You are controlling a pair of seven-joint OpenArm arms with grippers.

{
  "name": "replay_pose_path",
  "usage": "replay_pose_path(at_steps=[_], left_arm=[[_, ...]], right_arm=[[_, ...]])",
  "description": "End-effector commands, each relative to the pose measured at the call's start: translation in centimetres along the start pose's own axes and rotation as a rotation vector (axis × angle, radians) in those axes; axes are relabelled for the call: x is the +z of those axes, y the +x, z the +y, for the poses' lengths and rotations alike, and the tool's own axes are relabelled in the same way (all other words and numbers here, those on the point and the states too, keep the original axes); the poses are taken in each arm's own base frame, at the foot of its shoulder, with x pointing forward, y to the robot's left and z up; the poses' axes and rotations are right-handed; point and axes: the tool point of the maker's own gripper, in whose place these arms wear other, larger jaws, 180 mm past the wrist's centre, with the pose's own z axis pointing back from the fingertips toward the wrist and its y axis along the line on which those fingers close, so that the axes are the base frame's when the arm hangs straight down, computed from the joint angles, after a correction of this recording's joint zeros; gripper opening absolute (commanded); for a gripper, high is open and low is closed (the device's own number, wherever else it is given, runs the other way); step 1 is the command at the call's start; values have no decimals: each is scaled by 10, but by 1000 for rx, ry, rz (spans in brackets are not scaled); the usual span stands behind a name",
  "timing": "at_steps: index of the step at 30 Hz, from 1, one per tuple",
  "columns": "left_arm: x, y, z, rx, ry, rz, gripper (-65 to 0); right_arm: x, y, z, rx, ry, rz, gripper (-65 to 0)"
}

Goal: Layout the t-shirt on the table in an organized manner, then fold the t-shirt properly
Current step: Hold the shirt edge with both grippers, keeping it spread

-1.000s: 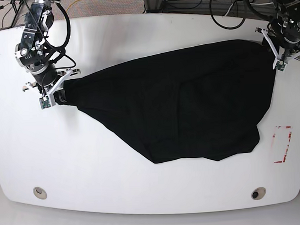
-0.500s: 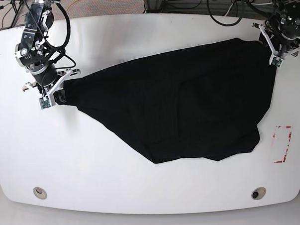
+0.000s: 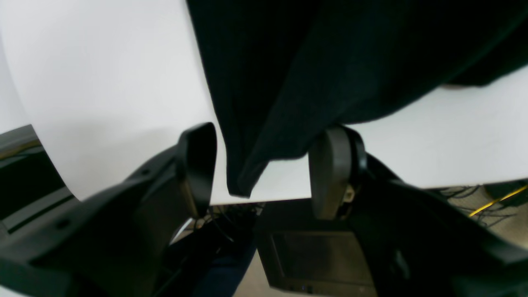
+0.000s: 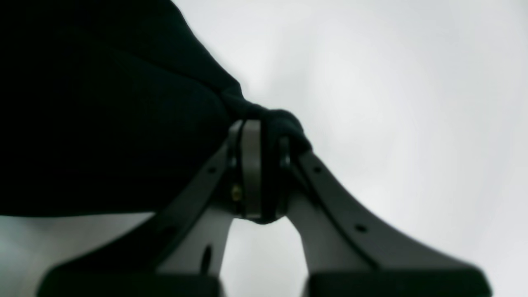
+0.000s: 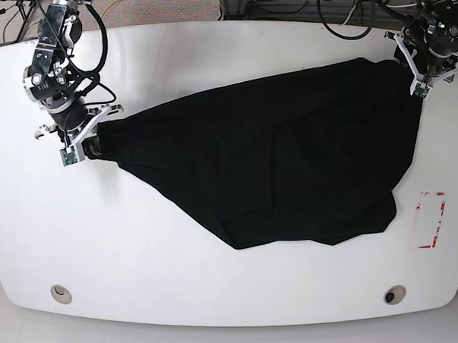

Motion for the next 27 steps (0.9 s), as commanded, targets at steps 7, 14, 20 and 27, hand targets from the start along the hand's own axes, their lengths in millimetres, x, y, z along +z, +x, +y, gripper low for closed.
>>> replay_pose_path(at_steps=[7, 14, 20, 27], left_arm=[[-3, -9, 4, 3, 1, 26, -312], [-4, -10, 3, 4, -4, 28, -312], [-10, -20, 1, 19, -19, 57, -312], [-6, -27, 8, -8, -13, 75, -317]], right_arm=[[4, 17, -5, 11, -8, -56, -650], [4, 17, -5, 11, -8, -56, -650], [4, 17, -5, 11, -8, -56, -650], [3, 17, -4, 12, -5, -56, -650]])
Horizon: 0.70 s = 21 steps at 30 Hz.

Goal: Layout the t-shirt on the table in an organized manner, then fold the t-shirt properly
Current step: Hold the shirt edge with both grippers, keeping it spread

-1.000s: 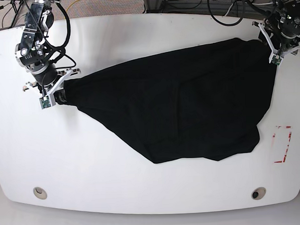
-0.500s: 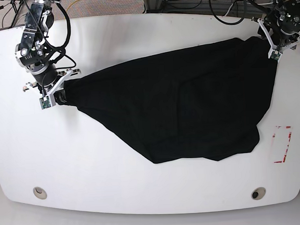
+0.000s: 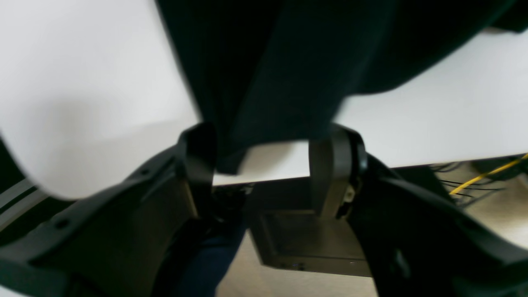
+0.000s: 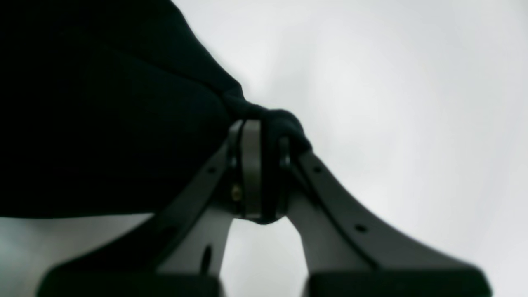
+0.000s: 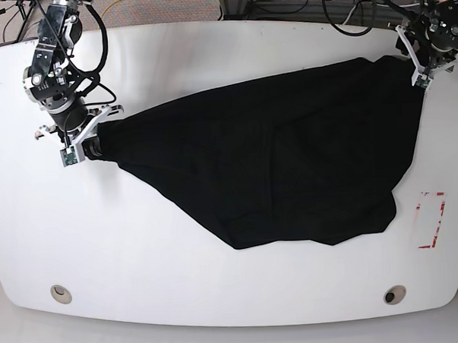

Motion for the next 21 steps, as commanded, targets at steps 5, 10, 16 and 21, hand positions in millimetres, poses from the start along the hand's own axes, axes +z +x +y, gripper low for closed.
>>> replay_pose_path(at_steps=[5, 10, 16, 21], left_arm=[[17, 4, 5, -45, 40, -26, -318], [24, 5, 1, -72, 44, -35, -318], [26, 12, 6, -67, 59, -53, -318], [34, 30, 35, -56, 131, -97, -318]], right_arm=[[4, 16, -4, 13, -8, -54, -650], [4, 16, -4, 13, -8, -54, -650], [3, 16, -3, 14, -5, -53, -650], [4, 13, -3, 14, -4, -44, -650]])
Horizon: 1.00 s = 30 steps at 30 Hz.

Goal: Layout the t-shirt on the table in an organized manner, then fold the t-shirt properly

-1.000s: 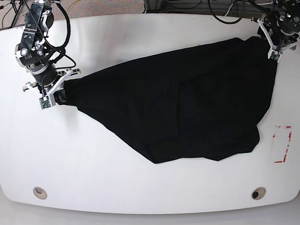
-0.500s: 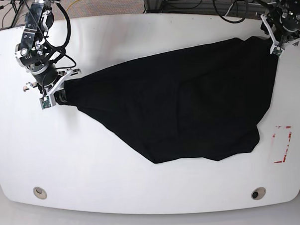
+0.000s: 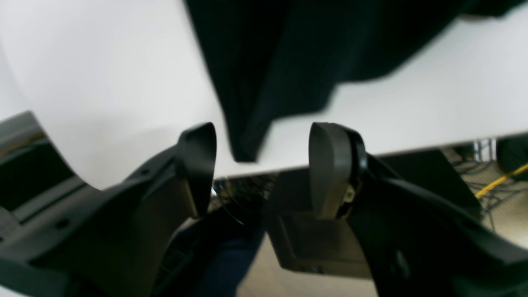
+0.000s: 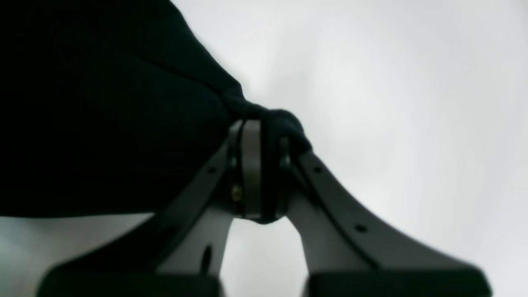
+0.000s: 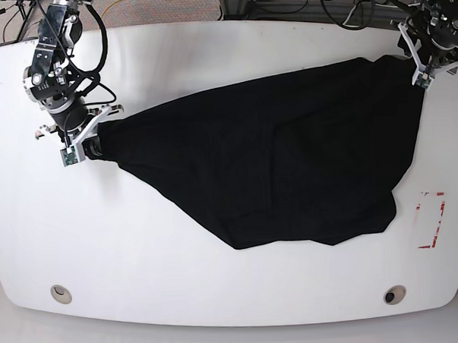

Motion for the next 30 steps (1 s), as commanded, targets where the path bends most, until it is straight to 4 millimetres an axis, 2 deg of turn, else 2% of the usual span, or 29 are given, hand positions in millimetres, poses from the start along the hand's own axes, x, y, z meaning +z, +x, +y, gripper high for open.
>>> replay_pose_path(at_steps=[1, 12, 18, 23, 29, 30], left_arm=[[9, 13, 28, 6, 77, -41, -318], [32, 70, 97, 138, 252, -219, -318], [46, 94, 120, 151, 308, -289, -318], [50, 102, 126, 157, 320, -312, -318], [46, 101, 126, 165, 312, -308, -318], [44, 100, 126, 169, 306, -302, -318]], right_arm=[[4, 14, -3, 13, -6, -47, -650], [5, 5, -5, 9, -15, -25, -650], [5, 3, -5, 8, -16, -19, -650], [6, -7, -4, 6, -13, 15, -628], [9, -16, -3, 4, -13, 38, -404], [10, -18, -3, 4, -12, 42, -349]])
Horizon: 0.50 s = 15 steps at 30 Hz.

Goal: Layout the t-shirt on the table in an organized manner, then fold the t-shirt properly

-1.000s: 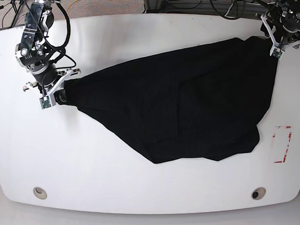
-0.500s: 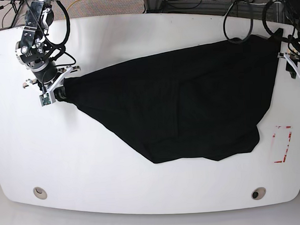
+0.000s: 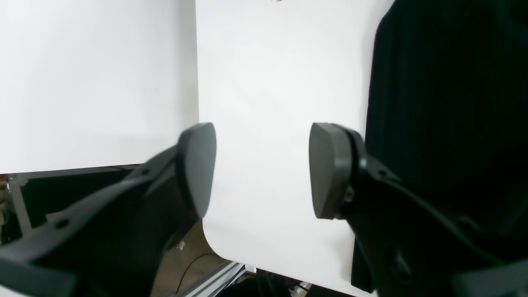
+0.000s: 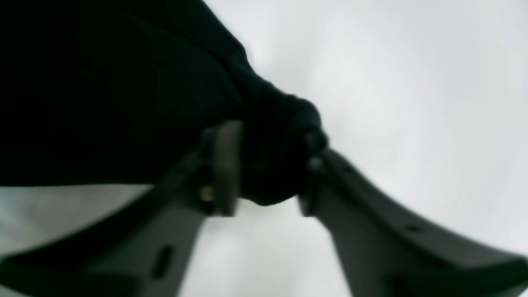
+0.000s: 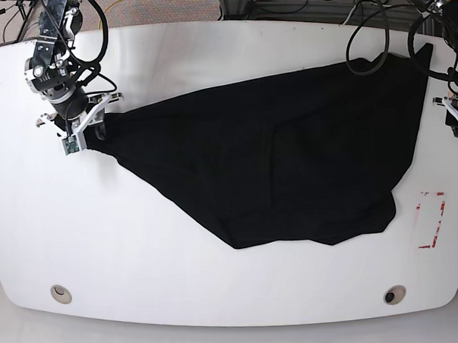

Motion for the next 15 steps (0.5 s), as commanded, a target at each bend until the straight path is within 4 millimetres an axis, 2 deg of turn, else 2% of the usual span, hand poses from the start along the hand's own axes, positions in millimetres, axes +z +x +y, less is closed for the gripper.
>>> replay_pose_path(at_steps=[1, 3, 7, 11, 15], left_arm=[[1, 4, 8, -3, 18, -14, -318], [-1, 2, 8, 0, 14, -8, -318], [-1, 2, 8, 0, 14, -8, -318], [-1, 2, 8, 1, 15, -8, -318], [-1, 2, 8, 1, 14, -6, -318]], right_arm=[[4, 9, -5, 10, -13, -37, -327], [4, 8, -5, 9, -13, -33, -260], [3, 2, -11, -6, -25, -19, -200], [5, -3, -26, -36, -59, -13, -197], [11, 3, -31, -34, -75, -35, -193]])
